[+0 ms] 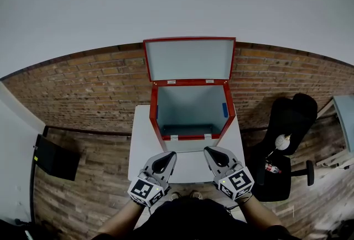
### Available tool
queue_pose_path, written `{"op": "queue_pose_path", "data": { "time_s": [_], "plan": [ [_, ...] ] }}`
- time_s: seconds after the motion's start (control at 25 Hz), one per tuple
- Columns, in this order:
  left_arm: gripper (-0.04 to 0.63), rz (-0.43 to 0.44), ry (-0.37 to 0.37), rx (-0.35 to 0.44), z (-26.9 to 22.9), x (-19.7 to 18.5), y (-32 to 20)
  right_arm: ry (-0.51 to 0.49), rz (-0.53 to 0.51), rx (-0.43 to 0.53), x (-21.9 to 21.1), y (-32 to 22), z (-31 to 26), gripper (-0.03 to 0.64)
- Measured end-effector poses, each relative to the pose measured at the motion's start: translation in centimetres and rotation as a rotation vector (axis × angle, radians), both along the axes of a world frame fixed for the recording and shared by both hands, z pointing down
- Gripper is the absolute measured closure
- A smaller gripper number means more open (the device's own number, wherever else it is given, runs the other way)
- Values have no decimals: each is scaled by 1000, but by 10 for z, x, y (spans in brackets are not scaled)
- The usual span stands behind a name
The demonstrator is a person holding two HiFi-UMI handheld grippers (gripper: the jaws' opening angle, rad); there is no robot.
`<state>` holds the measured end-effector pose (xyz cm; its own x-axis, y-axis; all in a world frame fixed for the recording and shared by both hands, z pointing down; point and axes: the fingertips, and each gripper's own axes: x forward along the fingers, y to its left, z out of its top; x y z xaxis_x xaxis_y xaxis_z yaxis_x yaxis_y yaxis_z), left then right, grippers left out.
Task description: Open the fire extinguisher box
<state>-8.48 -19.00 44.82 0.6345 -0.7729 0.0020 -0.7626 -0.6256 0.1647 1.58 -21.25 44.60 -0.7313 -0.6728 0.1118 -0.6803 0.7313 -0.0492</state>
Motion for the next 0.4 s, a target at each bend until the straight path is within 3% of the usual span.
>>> {"op": "queue_pose_path", "data": {
  "time_s": [0.4],
  "plan": [
    [548, 12, 1, -15, 9, 6, -2, -19, 4, 3, 5, 0, 2, 598]
  ]
}}
